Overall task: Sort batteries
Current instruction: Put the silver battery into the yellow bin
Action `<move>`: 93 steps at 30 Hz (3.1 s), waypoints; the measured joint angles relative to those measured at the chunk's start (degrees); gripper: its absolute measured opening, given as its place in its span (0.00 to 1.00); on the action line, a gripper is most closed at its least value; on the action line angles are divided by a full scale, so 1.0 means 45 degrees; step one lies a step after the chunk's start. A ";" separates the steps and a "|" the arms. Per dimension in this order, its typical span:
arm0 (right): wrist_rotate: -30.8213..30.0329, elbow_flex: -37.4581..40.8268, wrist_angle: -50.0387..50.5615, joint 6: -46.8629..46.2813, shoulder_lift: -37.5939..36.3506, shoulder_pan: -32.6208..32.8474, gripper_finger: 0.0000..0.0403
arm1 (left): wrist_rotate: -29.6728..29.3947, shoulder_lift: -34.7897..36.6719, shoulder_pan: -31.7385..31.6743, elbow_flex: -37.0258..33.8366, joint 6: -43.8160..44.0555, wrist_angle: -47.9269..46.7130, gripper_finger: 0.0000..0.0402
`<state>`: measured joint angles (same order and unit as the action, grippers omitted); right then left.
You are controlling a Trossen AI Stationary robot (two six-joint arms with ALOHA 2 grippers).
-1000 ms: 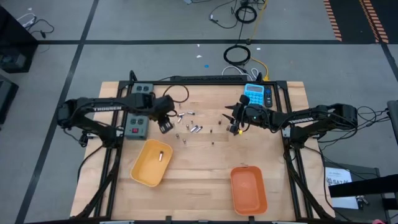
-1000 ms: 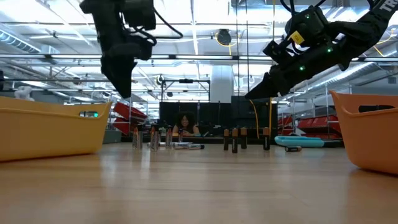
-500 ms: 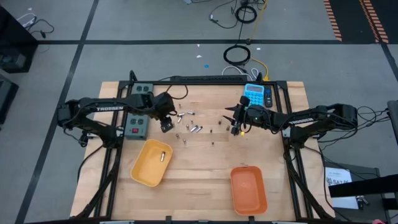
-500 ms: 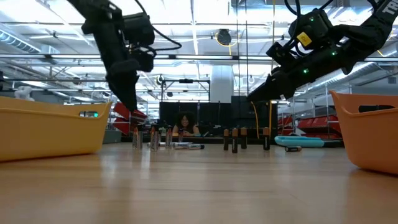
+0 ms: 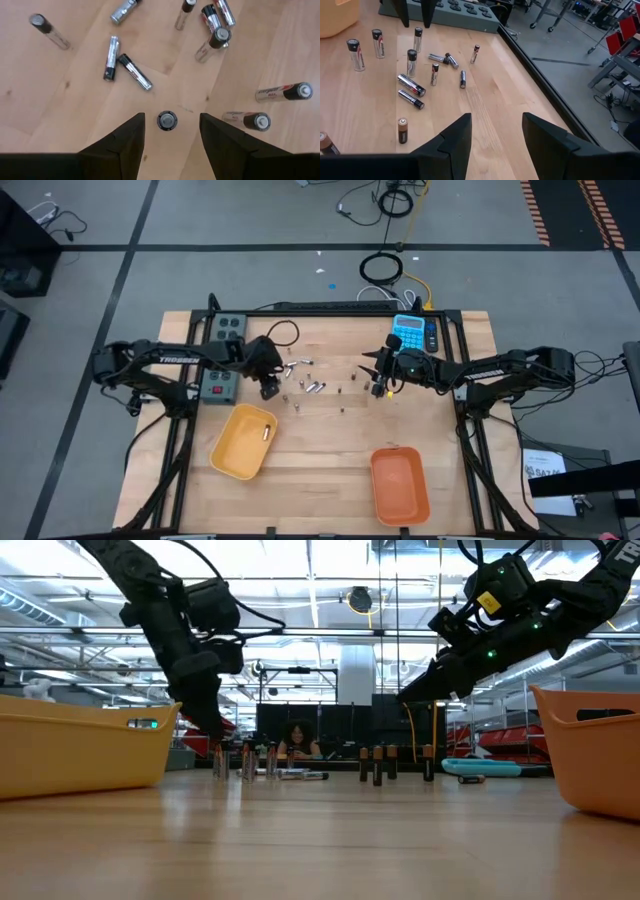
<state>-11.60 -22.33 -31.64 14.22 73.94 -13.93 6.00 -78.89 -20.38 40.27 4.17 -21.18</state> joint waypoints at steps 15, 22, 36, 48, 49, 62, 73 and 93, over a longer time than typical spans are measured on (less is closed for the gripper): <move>-0.0005 -0.0005 -0.0033 -0.0146 -0.0002 0.0000 0.41 | 0.0034 -0.1460 0.0034 -0.0083 0.0252 0.0989 0.47; 0.0010 -0.0005 0.0008 -0.0191 0.0001 0.0000 0.41 | -0.0011 -0.1584 0.0034 -0.0083 0.0335 0.0992 0.31; 0.0378 0.0282 -0.0383 -0.0323 0.0003 -0.0595 0.41 | -0.0040 -0.1447 0.0109 0.0174 0.0179 0.0936 0.13; 0.0661 0.0291 -0.0739 -0.0636 -0.0002 -0.0729 0.41 | 0.3489 0.0864 -0.0577 0.6287 0.1431 -0.7904 0.13; 0.0661 0.0291 -0.0743 -0.0636 -0.0002 -0.0729 0.41 | 0.4545 0.0875 -0.0522 0.6682 0.2212 -0.8843 0.13; 0.0610 0.0593 -0.0947 -0.0842 0.0000 -0.0690 0.41 | 0.4070 0.1493 0.5036 0.6137 0.8820 -1.1510 0.13; 0.0602 0.0593 -0.1317 -0.0893 0.0003 -0.0122 0.41 | 0.0800 -0.0335 0.8342 0.5443 0.9393 -0.9544 0.17; 0.0602 0.0593 -0.1340 -0.0777 -0.0001 -0.0044 0.41 | 0.1179 -0.2777 0.9277 0.4789 0.6835 -0.9519 0.34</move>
<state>-8.88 -19.66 -37.67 10.72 73.93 -14.13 11.31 -91.39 21.37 61.82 34.92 -64.02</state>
